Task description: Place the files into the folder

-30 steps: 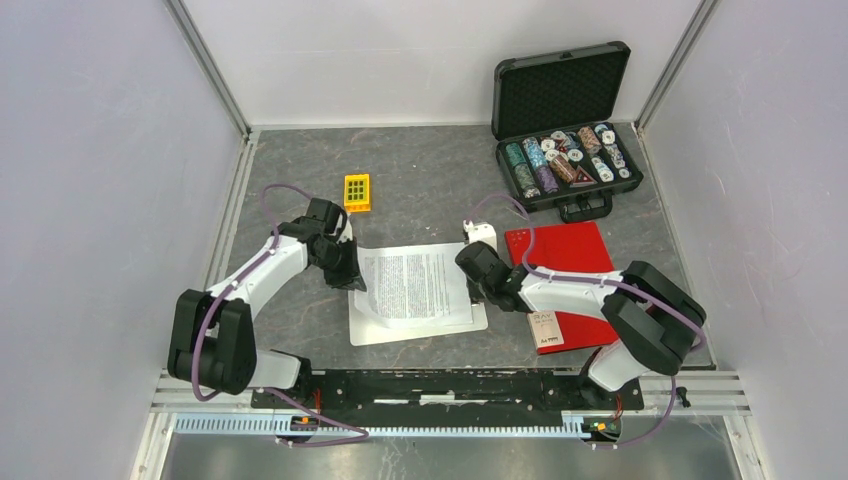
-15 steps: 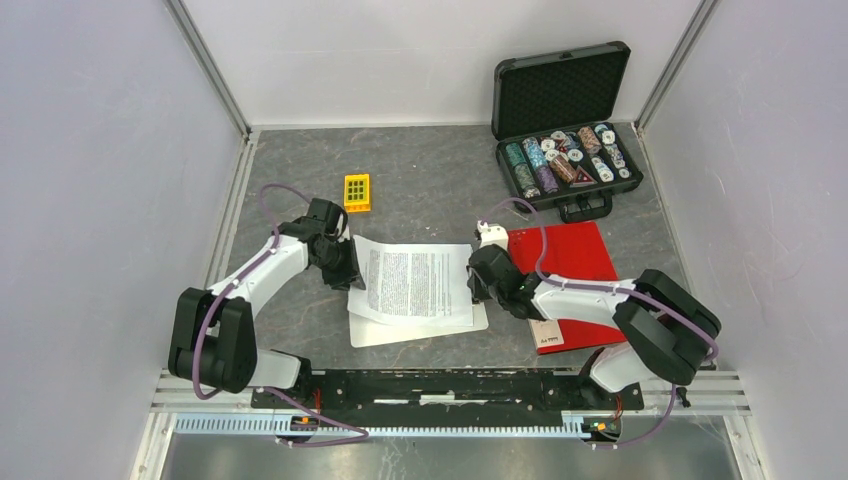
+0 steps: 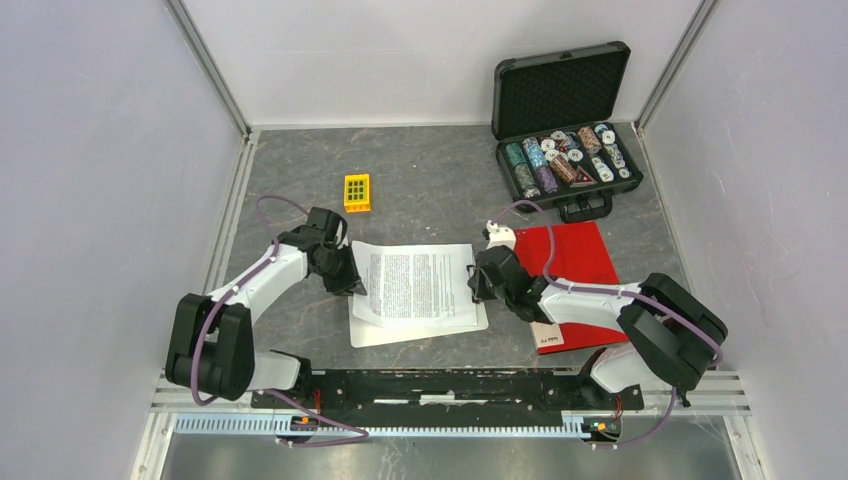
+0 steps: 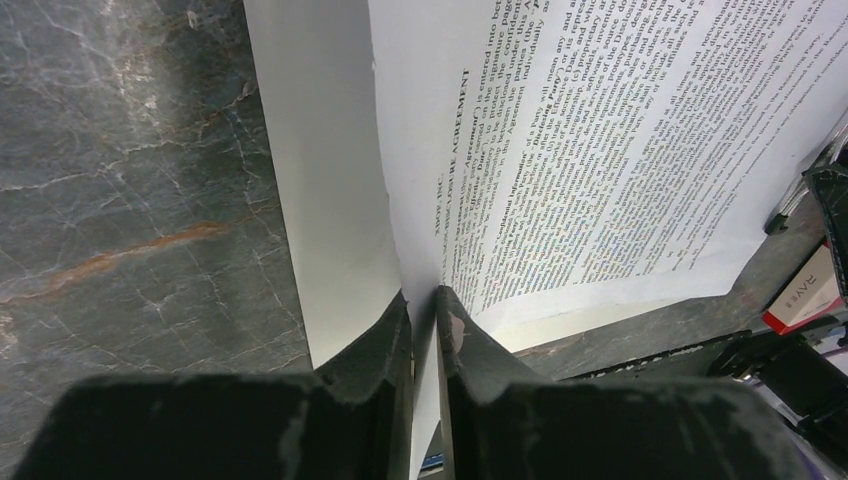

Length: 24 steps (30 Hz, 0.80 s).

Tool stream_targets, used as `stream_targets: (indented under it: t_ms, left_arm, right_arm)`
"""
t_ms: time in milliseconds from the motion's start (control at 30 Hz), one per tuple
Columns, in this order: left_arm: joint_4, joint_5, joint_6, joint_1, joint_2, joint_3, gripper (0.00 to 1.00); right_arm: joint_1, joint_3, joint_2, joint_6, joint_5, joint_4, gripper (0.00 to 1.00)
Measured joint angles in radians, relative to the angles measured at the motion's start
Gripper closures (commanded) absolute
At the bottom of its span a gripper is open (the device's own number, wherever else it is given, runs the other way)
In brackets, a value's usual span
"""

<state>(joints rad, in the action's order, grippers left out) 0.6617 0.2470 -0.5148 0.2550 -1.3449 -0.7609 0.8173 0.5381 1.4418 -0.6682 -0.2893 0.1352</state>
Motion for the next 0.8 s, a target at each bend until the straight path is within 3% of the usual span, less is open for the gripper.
stream_targets:
  t_ms: [800]
  left_arm:
    - [-0.068, 0.043, -0.101, 0.011, 0.049, 0.098, 0.78]
  right_arm:
    - [-0.017, -0.030, -0.005, -0.028, 0.022, 0.059, 1.00]
